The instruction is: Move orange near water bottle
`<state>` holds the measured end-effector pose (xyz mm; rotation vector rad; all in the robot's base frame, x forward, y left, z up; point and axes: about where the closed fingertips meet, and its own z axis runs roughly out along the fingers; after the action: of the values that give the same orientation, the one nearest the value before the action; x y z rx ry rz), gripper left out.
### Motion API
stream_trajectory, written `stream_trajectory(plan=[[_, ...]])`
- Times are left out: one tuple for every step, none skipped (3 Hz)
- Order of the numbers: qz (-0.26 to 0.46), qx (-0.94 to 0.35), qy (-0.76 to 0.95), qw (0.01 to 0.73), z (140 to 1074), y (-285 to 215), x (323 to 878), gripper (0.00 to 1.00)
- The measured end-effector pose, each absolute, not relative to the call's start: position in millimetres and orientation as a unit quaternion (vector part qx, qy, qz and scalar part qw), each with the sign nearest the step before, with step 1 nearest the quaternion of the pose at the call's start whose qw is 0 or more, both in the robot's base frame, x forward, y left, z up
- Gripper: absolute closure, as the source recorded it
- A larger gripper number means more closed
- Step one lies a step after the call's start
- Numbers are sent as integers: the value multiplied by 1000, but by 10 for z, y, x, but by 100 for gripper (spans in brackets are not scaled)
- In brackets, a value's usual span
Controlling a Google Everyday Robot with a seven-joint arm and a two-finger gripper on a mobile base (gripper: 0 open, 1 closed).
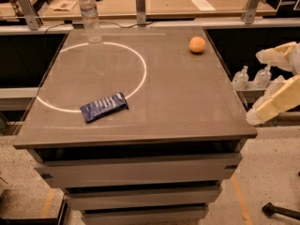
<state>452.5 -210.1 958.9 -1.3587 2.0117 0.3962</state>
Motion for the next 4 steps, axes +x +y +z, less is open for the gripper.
stream_trajectory(plan=[[169, -485, 770, 379, 9476, -2009, 4626, 0], [152, -446, 789, 395, 9338, -1963, 4820, 0], [136, -411, 807, 401, 9157, -1909, 5127, 0], [137, -394, 814, 405, 8964, -1846, 5474, 0]])
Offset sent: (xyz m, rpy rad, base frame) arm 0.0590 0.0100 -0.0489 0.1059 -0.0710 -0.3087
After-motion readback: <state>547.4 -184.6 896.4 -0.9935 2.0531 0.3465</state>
